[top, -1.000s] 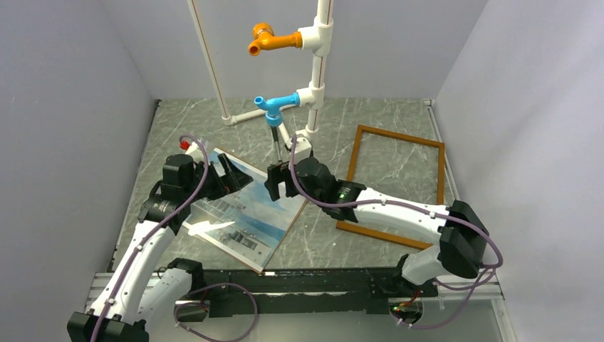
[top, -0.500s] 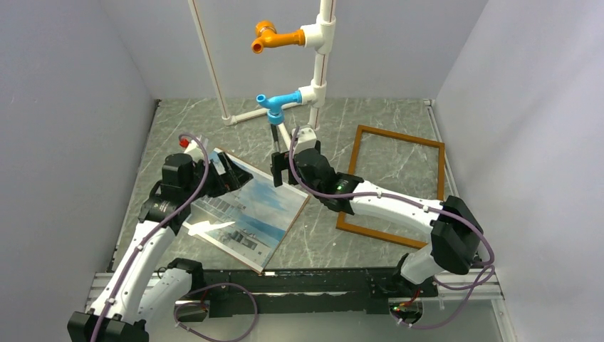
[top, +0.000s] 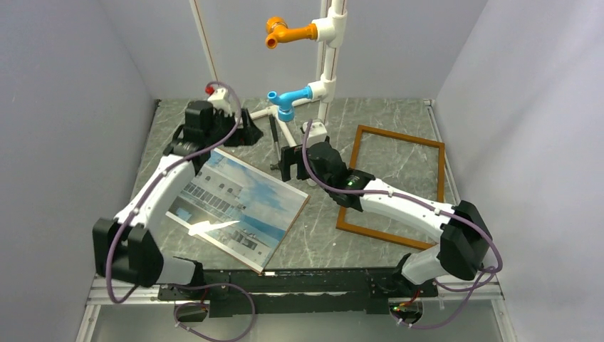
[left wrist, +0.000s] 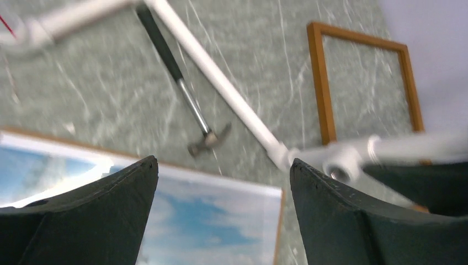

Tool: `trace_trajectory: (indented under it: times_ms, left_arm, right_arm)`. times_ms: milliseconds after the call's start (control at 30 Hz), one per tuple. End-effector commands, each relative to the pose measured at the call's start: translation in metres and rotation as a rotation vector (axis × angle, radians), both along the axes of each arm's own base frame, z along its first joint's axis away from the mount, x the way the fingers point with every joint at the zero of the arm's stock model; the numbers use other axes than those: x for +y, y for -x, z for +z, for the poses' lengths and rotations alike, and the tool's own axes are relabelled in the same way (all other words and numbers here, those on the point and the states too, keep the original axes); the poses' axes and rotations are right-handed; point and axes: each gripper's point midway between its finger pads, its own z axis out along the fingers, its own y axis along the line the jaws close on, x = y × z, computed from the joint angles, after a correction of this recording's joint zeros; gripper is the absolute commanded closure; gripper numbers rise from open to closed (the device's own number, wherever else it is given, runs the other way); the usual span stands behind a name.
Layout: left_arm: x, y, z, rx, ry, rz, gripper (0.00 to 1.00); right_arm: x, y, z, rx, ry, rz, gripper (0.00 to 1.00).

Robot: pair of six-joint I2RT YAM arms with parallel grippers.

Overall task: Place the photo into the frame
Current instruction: Move the distractor to the center of the board.

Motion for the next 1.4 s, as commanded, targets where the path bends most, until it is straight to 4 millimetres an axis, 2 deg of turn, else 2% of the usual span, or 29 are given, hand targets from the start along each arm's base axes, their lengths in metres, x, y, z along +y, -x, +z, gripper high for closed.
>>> trace_trajectory:
  times_ms: [0,133,200,367,467,633,733,800,900,1033,1233,1367]
  left_arm:
    - [-0.001,-0.064,0.036,-0.196,-0.098,0.043,0.09]
    - [-0.006,-0.117,0.037,-0.277,-0.155,0.078,0.10]
    - [-0.008,-0.145,0.029,-0.319,-0.197,0.091,0.10]
    - [0.007,-0.200,0.017,-0.401,-0.338,0.188,0.09]
    - [0.020,-0.226,0.013,-0.455,-0.436,0.254,0.10]
    - [0.041,-0.255,0.006,-0.468,-0.531,0.369,0.04]
    - [0.050,-0.264,-0.003,-0.446,-0.531,0.404,0.05]
    - [0.057,-0.266,-0.009,-0.415,-0.496,0.433,0.11]
    - [0.069,-0.262,-0.012,-0.390,-0.413,0.485,0.17]
    - [0.083,-0.253,-0.012,-0.376,-0.395,0.547,0.17]
    - [0.075,-0.234,-0.013,-0.391,-0.367,0.497,0.17]
    - [0.079,-0.220,-0.012,-0.399,-0.375,0.510,0.13]
  right_arm:
    - [-0.020,-0.032,0.027,-0.048,-0.108,-0.097,0.00]
    - [-0.014,-0.033,0.028,-0.040,-0.111,-0.072,0.00]
    - [-0.011,-0.033,0.028,-0.038,-0.114,-0.061,0.00]
    - [-0.009,-0.032,0.025,-0.030,-0.126,-0.054,0.00]
    - [-0.008,-0.033,0.023,-0.024,-0.134,-0.057,0.00]
    - [-0.014,-0.042,0.014,-0.004,-0.137,-0.098,0.00]
    - [-0.016,-0.048,0.010,0.015,-0.149,-0.118,0.00]
    - [-0.020,-0.052,0.007,0.025,-0.150,-0.143,0.00]
    - [-0.029,-0.057,0.002,0.041,-0.156,-0.191,0.00]
    - [-0.045,-0.063,-0.003,0.069,-0.170,-0.256,0.00]
    - [-0.069,-0.069,-0.008,0.086,-0.200,-0.331,0.00]
    - [-0.087,-0.076,-0.012,0.099,-0.210,-0.382,0.00]
